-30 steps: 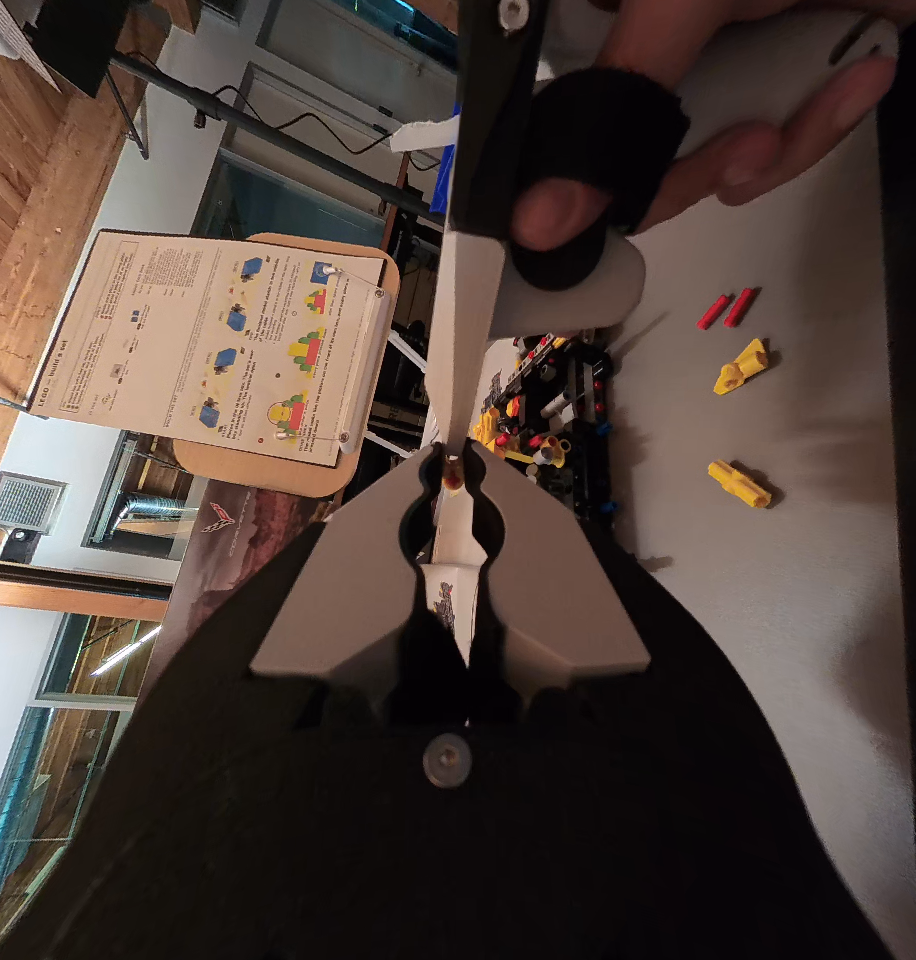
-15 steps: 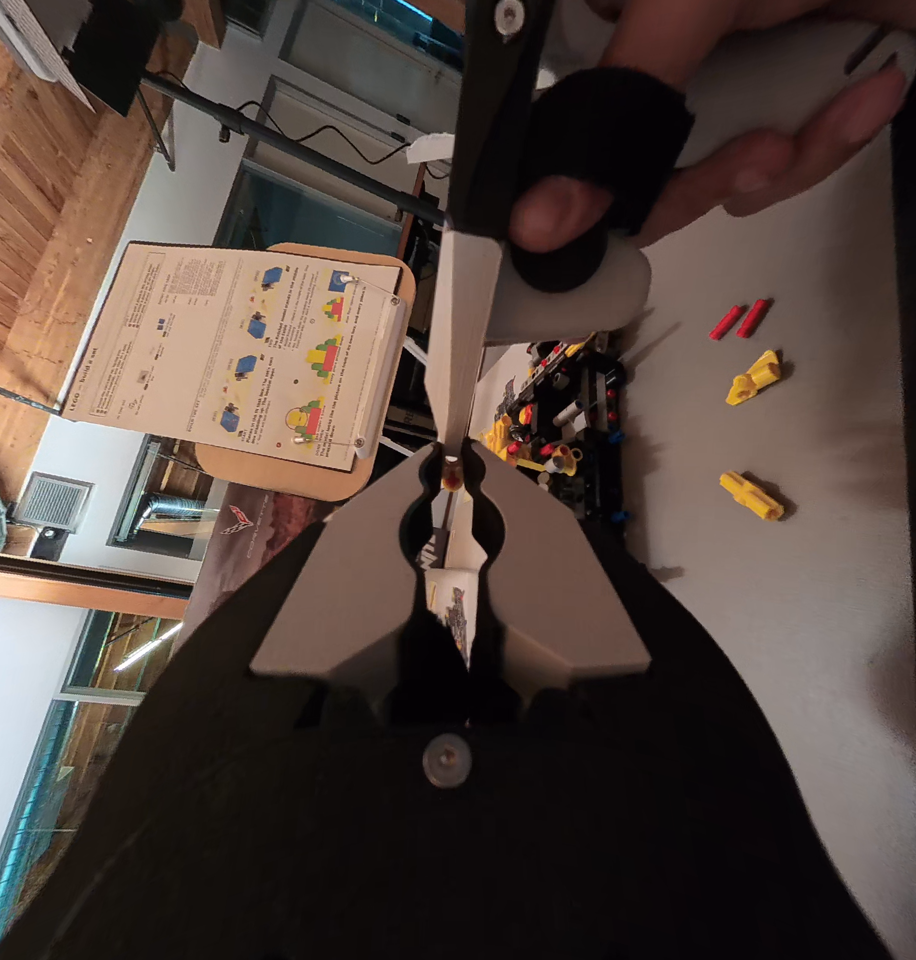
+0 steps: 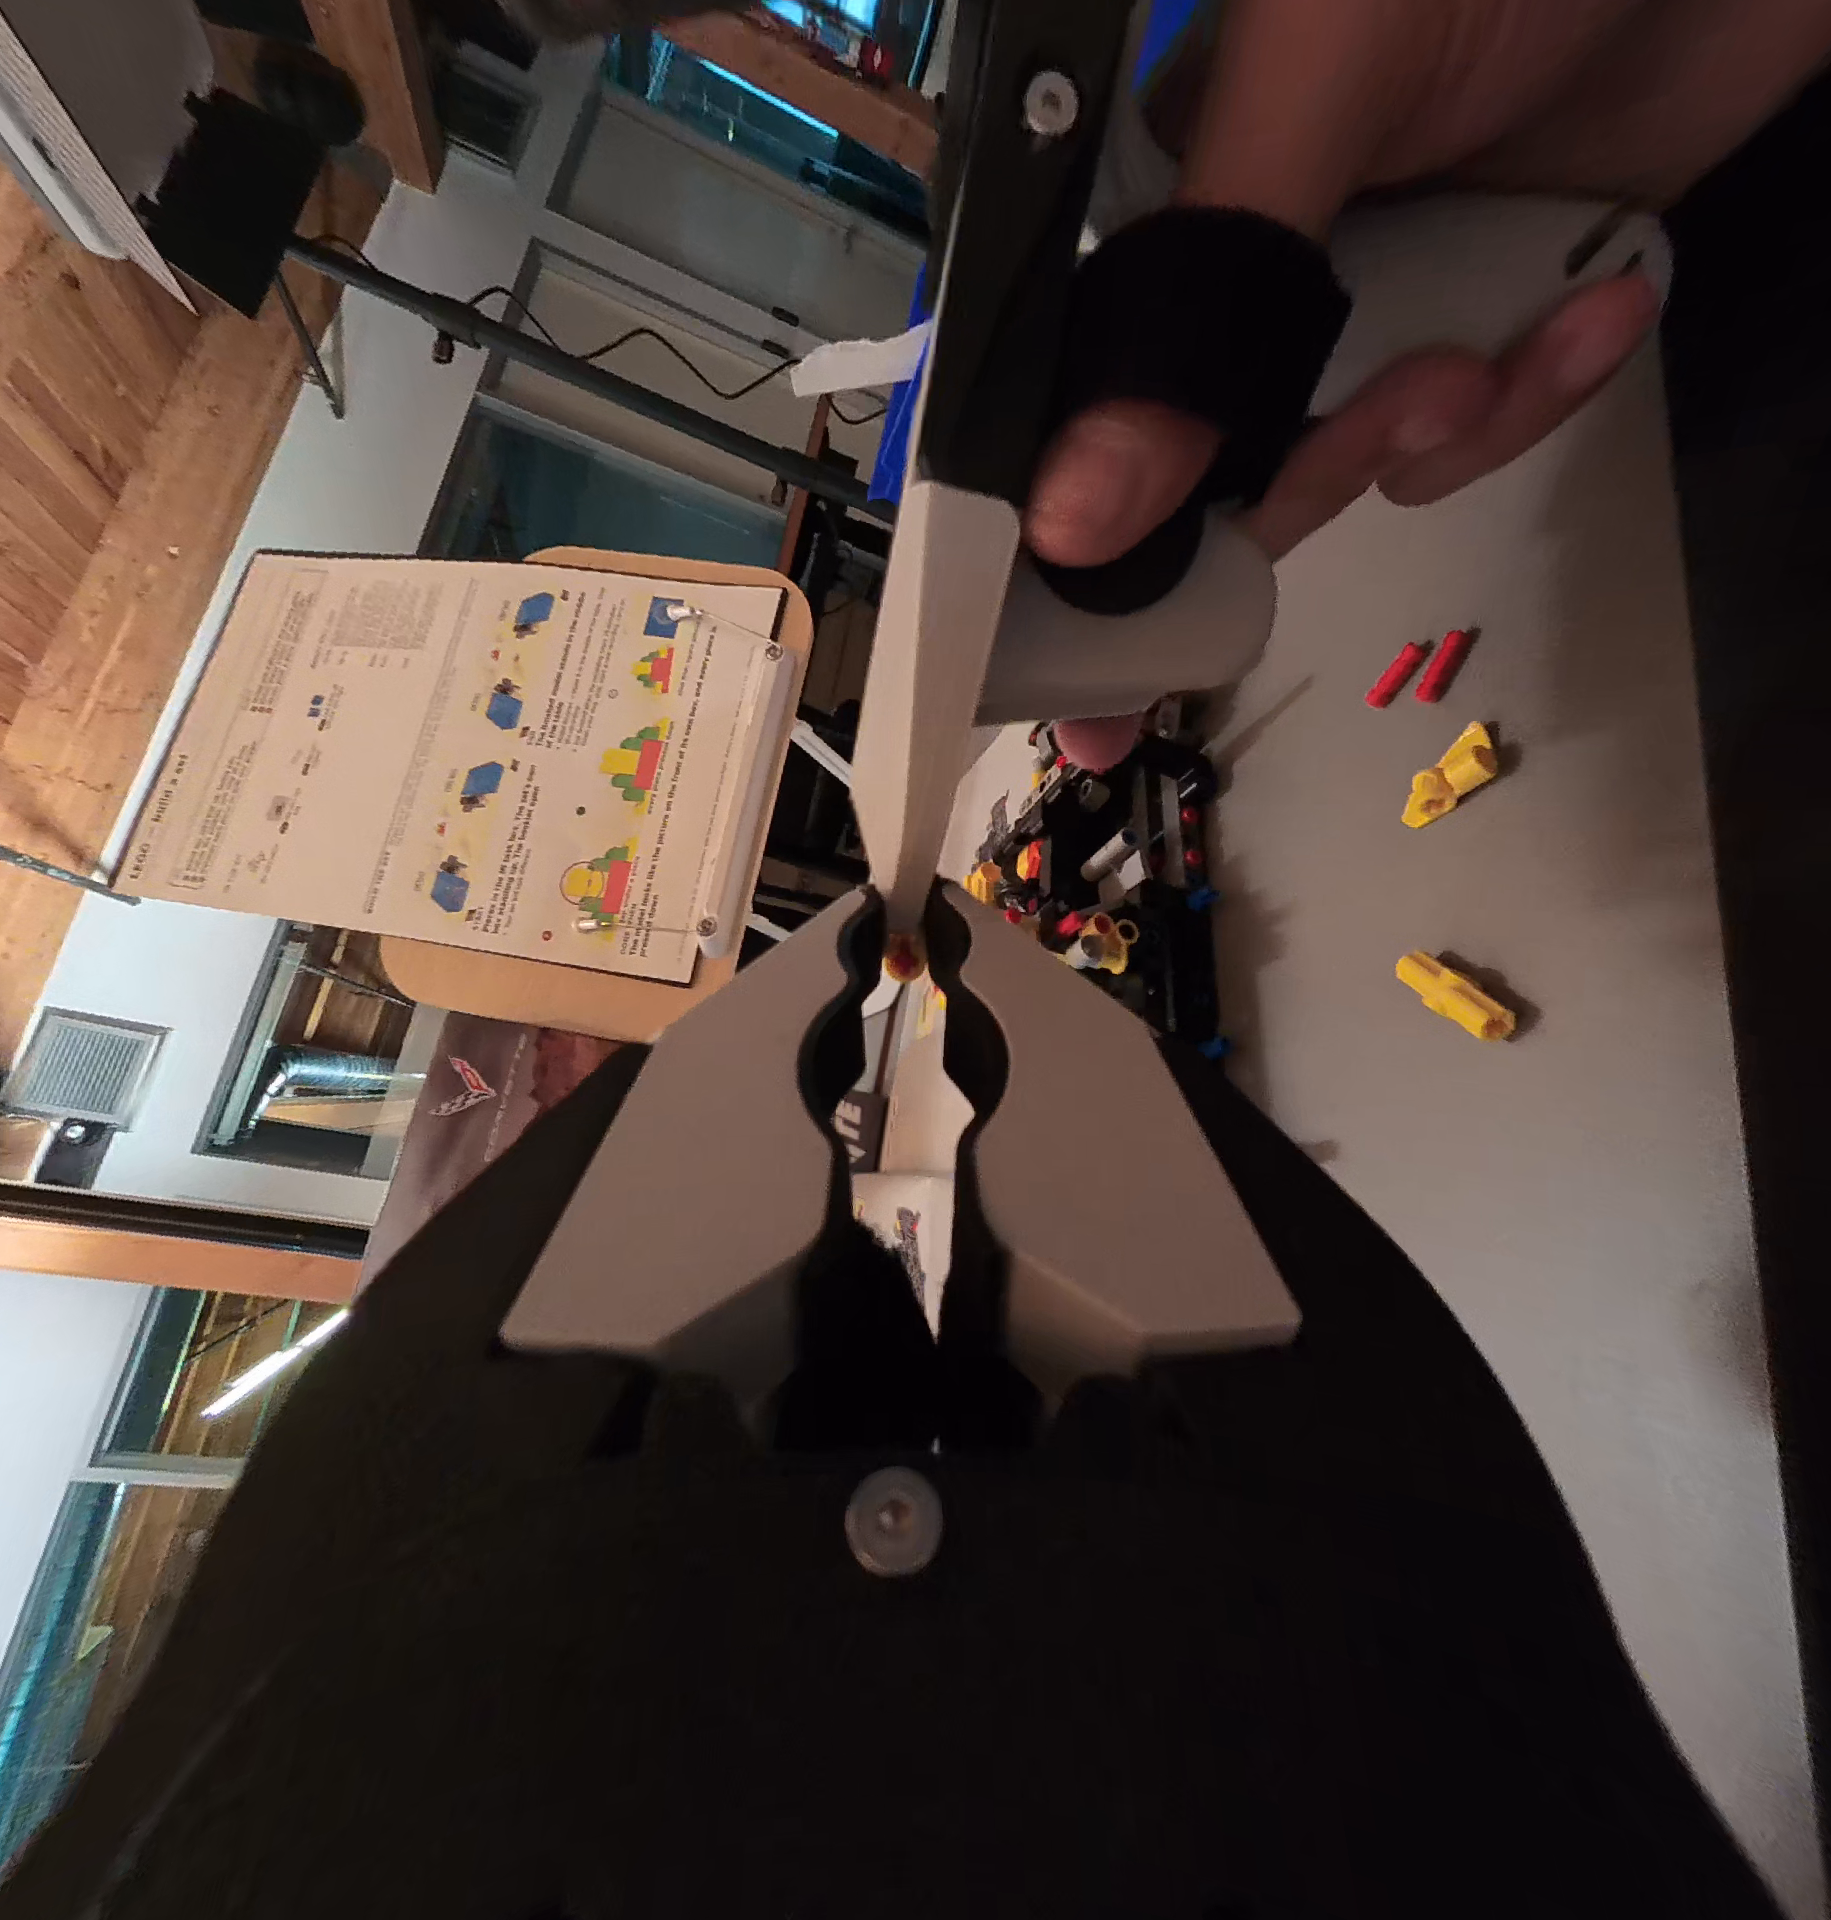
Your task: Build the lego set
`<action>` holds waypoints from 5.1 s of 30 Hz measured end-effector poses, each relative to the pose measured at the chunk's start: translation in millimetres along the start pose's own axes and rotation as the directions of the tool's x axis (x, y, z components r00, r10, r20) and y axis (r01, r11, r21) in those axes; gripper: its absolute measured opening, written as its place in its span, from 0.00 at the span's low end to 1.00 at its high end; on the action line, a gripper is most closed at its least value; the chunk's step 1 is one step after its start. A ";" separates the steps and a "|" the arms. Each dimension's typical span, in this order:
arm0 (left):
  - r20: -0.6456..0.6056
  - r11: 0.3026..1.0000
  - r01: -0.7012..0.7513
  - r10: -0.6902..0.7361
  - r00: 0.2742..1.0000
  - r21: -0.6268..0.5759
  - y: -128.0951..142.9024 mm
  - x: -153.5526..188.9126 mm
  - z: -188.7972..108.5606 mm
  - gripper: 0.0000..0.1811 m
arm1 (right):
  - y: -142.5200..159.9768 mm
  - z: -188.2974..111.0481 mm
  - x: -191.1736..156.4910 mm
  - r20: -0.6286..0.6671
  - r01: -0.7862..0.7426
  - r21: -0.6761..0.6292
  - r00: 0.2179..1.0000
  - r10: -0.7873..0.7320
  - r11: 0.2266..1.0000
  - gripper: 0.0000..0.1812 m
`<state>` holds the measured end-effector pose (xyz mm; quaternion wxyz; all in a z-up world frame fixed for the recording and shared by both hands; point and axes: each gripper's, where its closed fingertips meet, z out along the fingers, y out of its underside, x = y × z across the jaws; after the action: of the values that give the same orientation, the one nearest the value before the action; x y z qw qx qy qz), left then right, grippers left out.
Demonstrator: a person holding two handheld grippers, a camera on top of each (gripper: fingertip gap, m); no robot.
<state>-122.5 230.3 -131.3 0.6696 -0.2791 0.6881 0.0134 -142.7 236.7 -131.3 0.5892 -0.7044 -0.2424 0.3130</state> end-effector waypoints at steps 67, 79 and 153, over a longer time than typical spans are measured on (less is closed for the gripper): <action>-0.529 -0.529 0.795 -0.602 -0.599 -0.298 8.1 -31.1 21.1 0.04 | -18.7 1.9 41.9 -0.501 0.162 -0.018 0.853 -0.149 0.987 0.23; -0.521 -0.516 0.786 -0.592 -0.615 -0.341 15.5 -30.5 13.1 0.04 | -16.2 4.4 31.6 -0.457 0.303 -0.090 0.834 -0.309 0.949 0.10; -0.235 -0.868 0.494 -0.492 -0.839 0.054 217.4 -65.3 -19.1 0.04 | 4.9 -17.3 41.1 -0.210 0.069 -0.016 0.975 -0.071 0.998 0.06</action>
<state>-230.9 430.2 -145.9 0.2158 -0.6504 -0.0862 -0.7232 -102.1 253.3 -140.5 0.6190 -0.7272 -0.2046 0.2148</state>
